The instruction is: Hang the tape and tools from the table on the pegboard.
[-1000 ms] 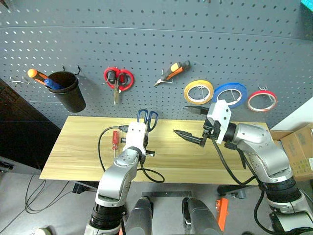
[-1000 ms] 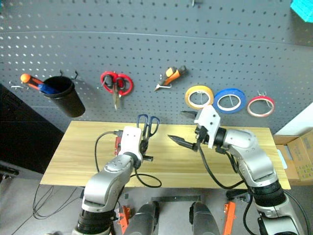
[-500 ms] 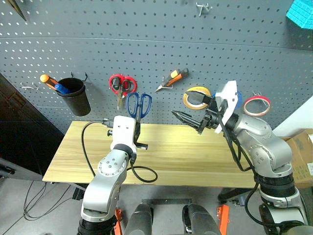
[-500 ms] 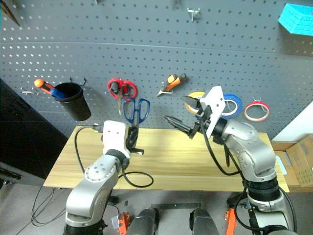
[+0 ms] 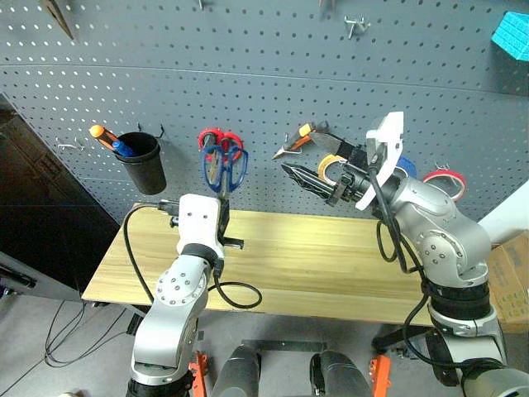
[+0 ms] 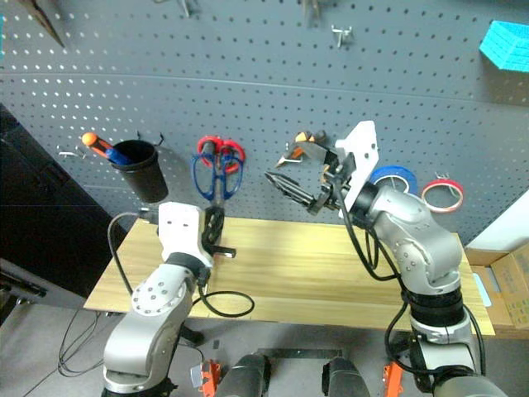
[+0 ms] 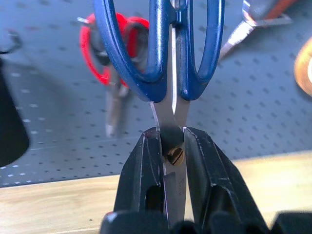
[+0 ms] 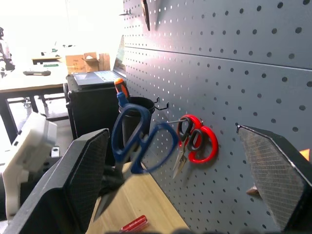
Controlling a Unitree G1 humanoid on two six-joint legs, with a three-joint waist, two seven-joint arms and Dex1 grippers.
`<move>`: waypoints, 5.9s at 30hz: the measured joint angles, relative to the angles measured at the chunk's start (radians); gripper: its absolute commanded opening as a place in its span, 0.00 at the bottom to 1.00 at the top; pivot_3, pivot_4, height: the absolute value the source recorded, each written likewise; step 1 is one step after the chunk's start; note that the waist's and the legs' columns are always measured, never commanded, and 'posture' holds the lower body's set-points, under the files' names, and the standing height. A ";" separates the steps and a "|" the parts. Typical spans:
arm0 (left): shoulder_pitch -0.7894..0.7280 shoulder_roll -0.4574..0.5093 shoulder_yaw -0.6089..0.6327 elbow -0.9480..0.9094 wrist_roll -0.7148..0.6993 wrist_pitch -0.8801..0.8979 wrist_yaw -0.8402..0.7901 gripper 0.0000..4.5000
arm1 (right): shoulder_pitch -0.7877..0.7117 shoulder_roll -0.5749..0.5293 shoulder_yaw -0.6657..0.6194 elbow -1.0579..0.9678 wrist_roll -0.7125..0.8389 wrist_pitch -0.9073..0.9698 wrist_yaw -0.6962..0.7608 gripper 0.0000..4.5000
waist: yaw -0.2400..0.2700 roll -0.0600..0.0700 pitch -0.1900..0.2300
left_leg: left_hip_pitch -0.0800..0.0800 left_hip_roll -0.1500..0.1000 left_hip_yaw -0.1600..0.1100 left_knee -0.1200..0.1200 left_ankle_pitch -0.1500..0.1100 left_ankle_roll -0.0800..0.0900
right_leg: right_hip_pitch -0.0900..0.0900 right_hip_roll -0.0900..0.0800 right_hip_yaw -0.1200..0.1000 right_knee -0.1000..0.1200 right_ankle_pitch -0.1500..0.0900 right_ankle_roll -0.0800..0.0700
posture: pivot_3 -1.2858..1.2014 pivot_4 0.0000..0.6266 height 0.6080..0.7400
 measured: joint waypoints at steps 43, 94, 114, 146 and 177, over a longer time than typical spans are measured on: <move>-0.277 0.059 0.198 0.393 -0.239 0.021 -0.143 0.15 | 0.003 -0.003 0.005 0.038 -0.043 -0.034 -0.005 1.00 | -0.003 0.000 -0.006 | 0.013 0.000 0.002 -0.001 0.000 0.001 | 0.013 0.001 0.002 -0.001 -0.003 -0.004 | 0.61 0.10 1.00; -0.244 0.081 0.127 0.485 -0.224 -0.011 -0.171 0.99 | 0.127 -0.079 0.033 -0.036 -0.042 0.004 0.015 1.00 | -0.026 0.000 -0.005 | 0.014 0.001 0.002 -0.001 0.000 0.001 | 0.013 0.001 0.002 -0.001 -0.003 -0.004 | 0.59 0.20 1.00; -0.098 0.205 0.166 0.566 -0.170 0.302 -0.136 0.99 | 0.186 -0.106 0.271 0.057 -0.241 -0.155 0.208 1.00 | -0.047 0.000 0.087 | 0.010 0.001 0.001 -0.005 -0.002 0.002 | 0.008 -0.001 0.001 -0.002 -0.007 -0.003 | 0.59 0.47 1.00; -0.198 0.279 0.148 0.583 -0.167 0.313 -0.201 0.99 | 0.188 -0.177 0.263 0.038 -0.217 -0.166 0.383 1.00 | -0.054 -0.002 0.176 | -0.019 0.001 -0.002 -0.004 -0.003 0.001 | -0.021 -0.002 -0.001 0.001 -0.004 0.004 | 0.59 0.59 1.00; -0.409 0.276 0.117 0.927 -0.072 0.169 -0.160 0.17 | 0.141 -0.200 0.239 0.134 -0.238 -0.198 0.451 1.00 | -0.056 -0.002 0.179 | -0.020 0.000 -0.002 -0.003 -0.003 0.000 | -0.022 -0.003 -0.001 0.002 -0.004 0.004 | 0.57 0.58 1.00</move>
